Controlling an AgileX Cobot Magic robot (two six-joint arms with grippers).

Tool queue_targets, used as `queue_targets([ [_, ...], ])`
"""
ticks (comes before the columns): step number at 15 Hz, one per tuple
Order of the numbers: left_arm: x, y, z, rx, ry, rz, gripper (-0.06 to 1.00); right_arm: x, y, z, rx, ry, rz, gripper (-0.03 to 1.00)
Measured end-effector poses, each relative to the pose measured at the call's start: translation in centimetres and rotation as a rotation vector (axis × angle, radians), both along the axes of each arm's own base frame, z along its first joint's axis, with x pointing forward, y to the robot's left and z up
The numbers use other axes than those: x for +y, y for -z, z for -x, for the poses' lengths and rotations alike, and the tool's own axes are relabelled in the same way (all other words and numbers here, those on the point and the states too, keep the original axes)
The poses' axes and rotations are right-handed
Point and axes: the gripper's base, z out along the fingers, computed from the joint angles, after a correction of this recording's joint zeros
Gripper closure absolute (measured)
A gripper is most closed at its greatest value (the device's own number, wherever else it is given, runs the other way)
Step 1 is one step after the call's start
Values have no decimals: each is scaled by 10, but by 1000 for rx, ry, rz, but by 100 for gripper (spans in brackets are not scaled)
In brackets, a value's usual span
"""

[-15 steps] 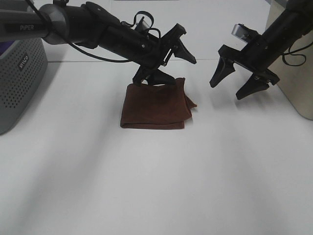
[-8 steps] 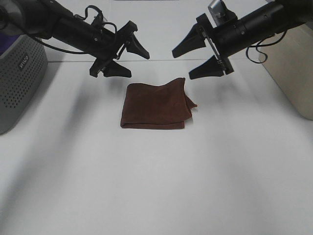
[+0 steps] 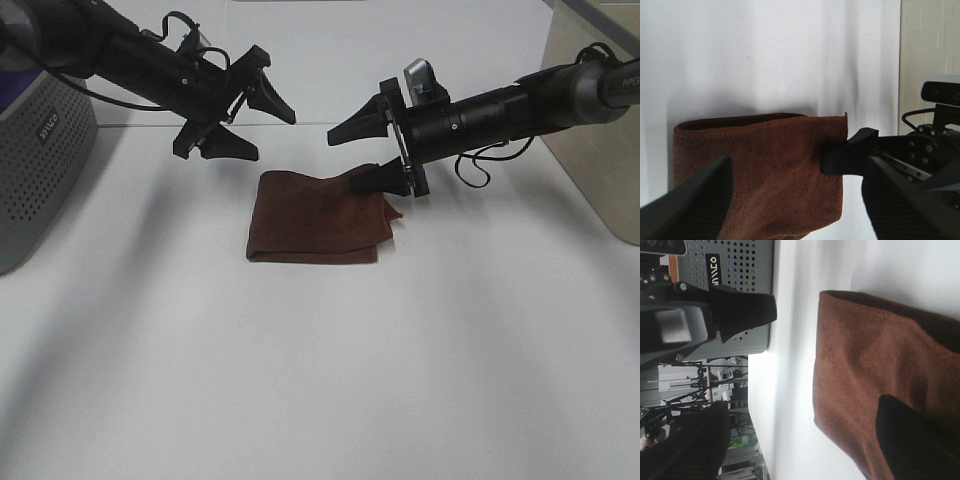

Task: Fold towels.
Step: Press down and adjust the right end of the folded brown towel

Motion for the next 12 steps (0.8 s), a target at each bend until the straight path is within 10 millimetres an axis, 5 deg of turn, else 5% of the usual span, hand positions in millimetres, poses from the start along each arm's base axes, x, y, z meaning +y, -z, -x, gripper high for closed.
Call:
queue_targets([
  [6, 3, 4, 1, -14, 30, -74, 25, -21, 13, -1, 41, 15, 158, 21],
  [12, 3, 5, 3, -1, 51, -78, 25, -27, -1, 1, -7, -38, 244, 21],
])
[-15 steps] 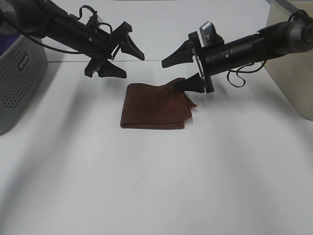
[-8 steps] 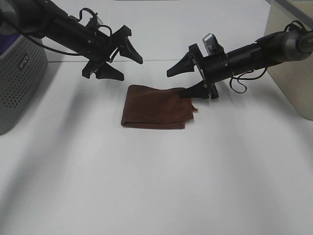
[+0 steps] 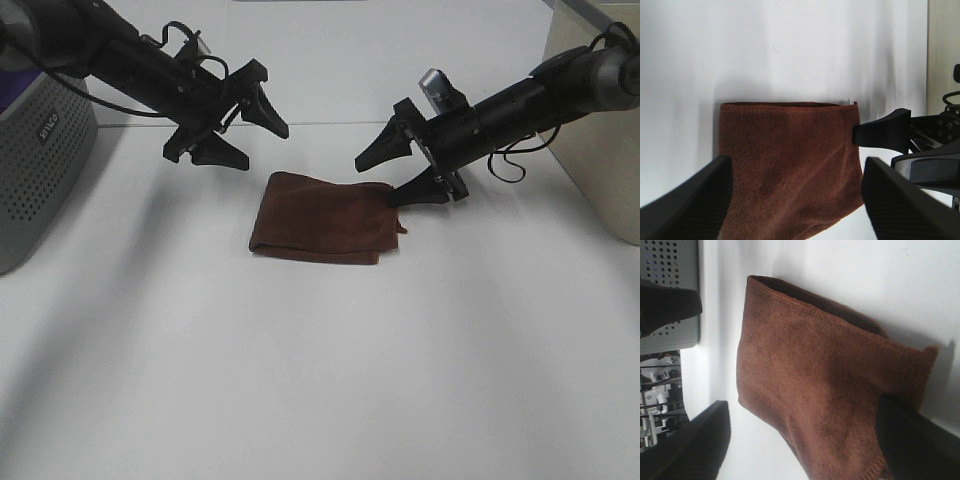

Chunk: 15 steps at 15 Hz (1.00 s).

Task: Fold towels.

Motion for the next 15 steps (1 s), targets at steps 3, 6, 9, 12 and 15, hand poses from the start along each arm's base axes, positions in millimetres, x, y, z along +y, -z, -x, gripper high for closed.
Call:
queue_targets([
  [3, -2, -2, 4, 31, 45, 11, 25, -10, -35, 5, -53, -44, 161, 21],
  [6, -6, -28, 4, 19, 139, 41, 25, -22, -81, 17, -84, -84, 325, 21],
  [9, -11, -82, 1, -97, 225, 70, 25, -27, -133, 30, -155, -72, 377, 21],
  [12, -2, -139, 13, -217, 217, -25, 25, -34, -183, 47, -221, 0, 448, 21],
  [15, 19, -202, 38, -350, 154, -274, 25, -43, -219, 65, -280, 55, 573, 21],
])
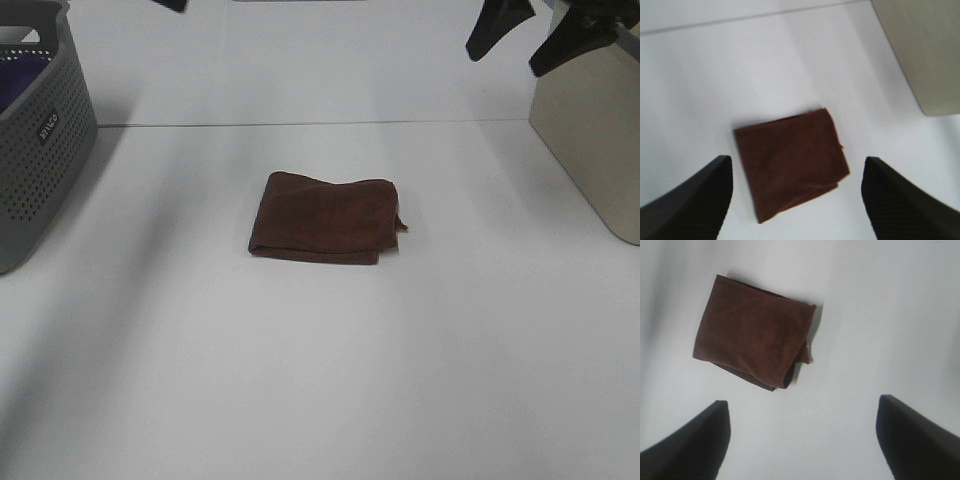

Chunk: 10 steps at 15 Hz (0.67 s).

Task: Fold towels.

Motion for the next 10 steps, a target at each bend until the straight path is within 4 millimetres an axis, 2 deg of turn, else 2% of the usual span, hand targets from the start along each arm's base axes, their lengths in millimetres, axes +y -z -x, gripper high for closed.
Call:
queue_targets([
  [1, 10, -57, 32, -146, -47, -103, 25, 8, -24, 23, -54, -18, 86, 21],
  [3, 15, -109, 70, -277, -56, -115, 25, 23, -44, 53, -90, -41, 122, 21],
  [5, 27, -136, 107, -331, -73, -138, 25, 32, -50, 82, -80, -34, 138, 21],
  [7, 36, -135, 130, -306, -85, -186, 25, 32, -51, 103, -73, -35, 154, 21],
  [10, 54, -95, 175, -155, -98, -293, 25, 23, -40, 143, -31, -37, 189, 21],
])
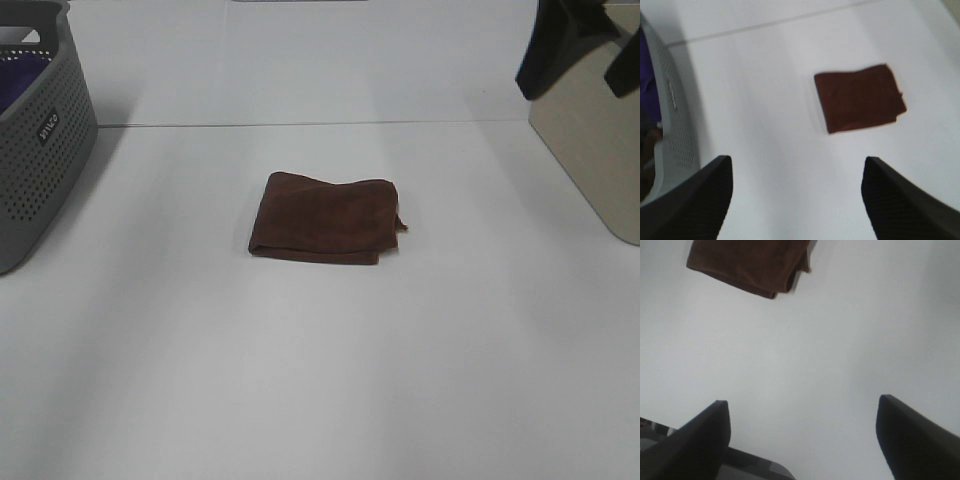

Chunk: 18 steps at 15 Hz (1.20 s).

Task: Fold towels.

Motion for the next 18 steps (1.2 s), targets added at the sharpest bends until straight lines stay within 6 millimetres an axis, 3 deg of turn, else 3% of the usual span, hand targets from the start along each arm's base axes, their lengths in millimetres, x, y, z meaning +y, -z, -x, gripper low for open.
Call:
queue_targets([
  [5, 30, 90, 92, 250, -57, -114, 25, -25, 43, 84, 92, 4, 58, 21],
  [6, 39, 111, 126, 276, -57, -122, 25, -31, 64, 107, 129, 4, 68, 21],
  [10, 56, 164, 194, 219, -62, -105, 25, -44, 100, 155, 163, 5, 79, 21],
  [12, 62, 178, 217, 148, -58, -86, 25, -48, 106, 168, 115, 8, 70, 21],
  [14, 64, 172, 229, -1, -29, -55, 25, -51, 107, 177, 44, 10, 66, 21],
  [18, 60, 171, 240, -78, 93, -41, 25, -56, 105, 194, -95, 14, 37, 21],
])
